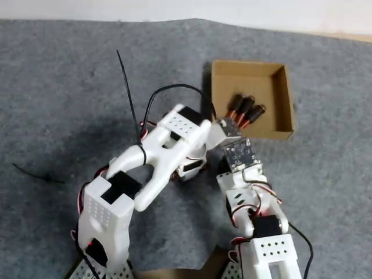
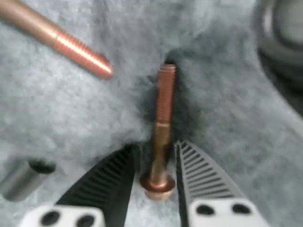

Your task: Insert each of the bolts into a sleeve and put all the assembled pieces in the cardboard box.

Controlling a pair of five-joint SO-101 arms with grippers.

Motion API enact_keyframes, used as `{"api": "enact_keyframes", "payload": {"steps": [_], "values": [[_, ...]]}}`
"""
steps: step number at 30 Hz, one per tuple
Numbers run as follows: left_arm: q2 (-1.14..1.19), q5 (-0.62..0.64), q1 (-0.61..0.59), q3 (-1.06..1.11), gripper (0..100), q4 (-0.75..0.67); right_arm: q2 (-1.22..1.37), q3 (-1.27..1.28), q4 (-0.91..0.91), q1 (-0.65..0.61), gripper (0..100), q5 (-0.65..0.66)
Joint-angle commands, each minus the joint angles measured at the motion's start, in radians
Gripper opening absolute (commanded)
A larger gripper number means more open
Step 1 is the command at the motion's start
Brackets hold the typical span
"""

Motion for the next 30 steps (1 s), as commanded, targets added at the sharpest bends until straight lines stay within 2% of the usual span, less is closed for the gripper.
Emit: {"api": "enact_keyframes", "payload": {"steps": [1,6,14,21,30], "values": [[0.021,0.003,-0.008,-0.013,12,-0.058,-0.015,0.045,-0.074,0.008,0.6,0.014],[0.084,0.003,-0.021,-0.022,12,-0.083,-0.008,0.206,-0.214,0.010,0.6,0.014],[0.090,0.063,-0.025,-0.015,12,-0.080,-0.010,0.229,-0.094,0.008,0.6,0.014],[0.091,0.061,-0.021,-0.015,12,-0.080,-0.016,0.229,0.128,0.013,0.6,0.014],[0.091,0.061,-0.024,-0.015,12,-0.080,-0.047,0.229,0.160,0.013,0.6,0.014]]}}
